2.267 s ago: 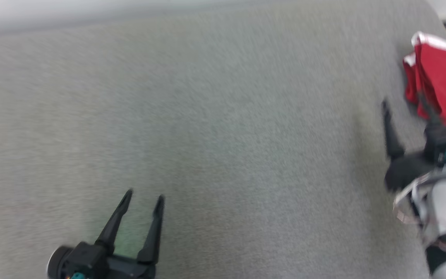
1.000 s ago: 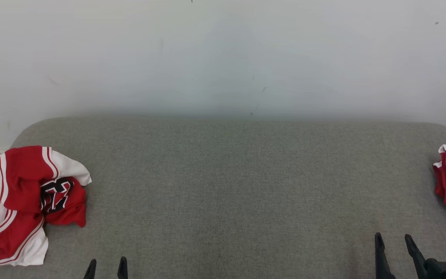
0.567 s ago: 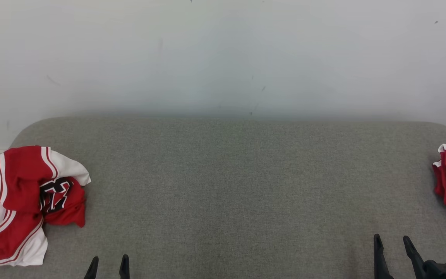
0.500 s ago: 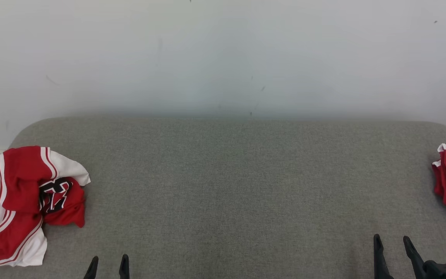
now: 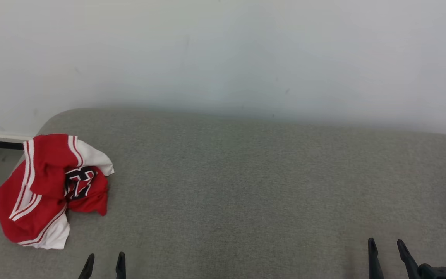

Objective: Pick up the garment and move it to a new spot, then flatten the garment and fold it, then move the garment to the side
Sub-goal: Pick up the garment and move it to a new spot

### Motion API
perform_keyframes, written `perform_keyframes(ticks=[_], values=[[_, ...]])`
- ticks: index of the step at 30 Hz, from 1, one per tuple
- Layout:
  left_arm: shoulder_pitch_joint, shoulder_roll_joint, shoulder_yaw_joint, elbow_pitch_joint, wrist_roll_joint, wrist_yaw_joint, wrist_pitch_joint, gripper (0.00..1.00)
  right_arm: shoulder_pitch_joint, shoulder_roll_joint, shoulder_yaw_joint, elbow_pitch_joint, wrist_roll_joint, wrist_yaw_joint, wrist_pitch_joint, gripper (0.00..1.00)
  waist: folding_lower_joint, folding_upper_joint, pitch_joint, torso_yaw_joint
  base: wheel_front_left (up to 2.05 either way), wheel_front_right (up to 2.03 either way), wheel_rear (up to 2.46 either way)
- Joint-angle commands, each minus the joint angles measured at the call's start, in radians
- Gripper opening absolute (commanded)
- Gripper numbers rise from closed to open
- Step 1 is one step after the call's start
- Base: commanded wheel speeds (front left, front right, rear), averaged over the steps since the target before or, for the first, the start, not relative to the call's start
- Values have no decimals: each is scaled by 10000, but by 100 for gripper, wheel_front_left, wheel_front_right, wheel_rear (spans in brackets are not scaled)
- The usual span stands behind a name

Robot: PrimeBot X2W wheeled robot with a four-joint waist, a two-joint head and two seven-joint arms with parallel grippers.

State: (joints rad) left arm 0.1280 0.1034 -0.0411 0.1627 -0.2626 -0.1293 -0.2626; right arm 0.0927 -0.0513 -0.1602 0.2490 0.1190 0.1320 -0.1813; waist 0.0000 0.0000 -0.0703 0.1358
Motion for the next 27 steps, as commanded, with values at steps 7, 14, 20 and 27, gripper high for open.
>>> perform_keyframes(ticks=[7, 14, 20, 27], values=[[182, 232, 143, -33, 102, -9, -30, 100, 176, 20, 287, 248, 264, -27, -216, 100, 0, 0, -248, 2005, 0, 0, 0], [452, 278, 670, -307, 67, -2, -30, 100, -290, 18, 951, 502, 315, -25, -265, 100, 0, 0, 11, 3429, 0, 0, 0], [728, -23, 1358, -733, 136, -2, -30, 100, -870, 8, 1521, 705, 191, -25, -120, 100, 0, 0, 389, 3733, 0, 0, 0], [1036, -356, 1932, -1198, 282, -2, -30, 100, -1595, 9, 2164, 1132, 71, -25, -98, 100, 0, 0, 635, 3897, -3, -3, -3]])
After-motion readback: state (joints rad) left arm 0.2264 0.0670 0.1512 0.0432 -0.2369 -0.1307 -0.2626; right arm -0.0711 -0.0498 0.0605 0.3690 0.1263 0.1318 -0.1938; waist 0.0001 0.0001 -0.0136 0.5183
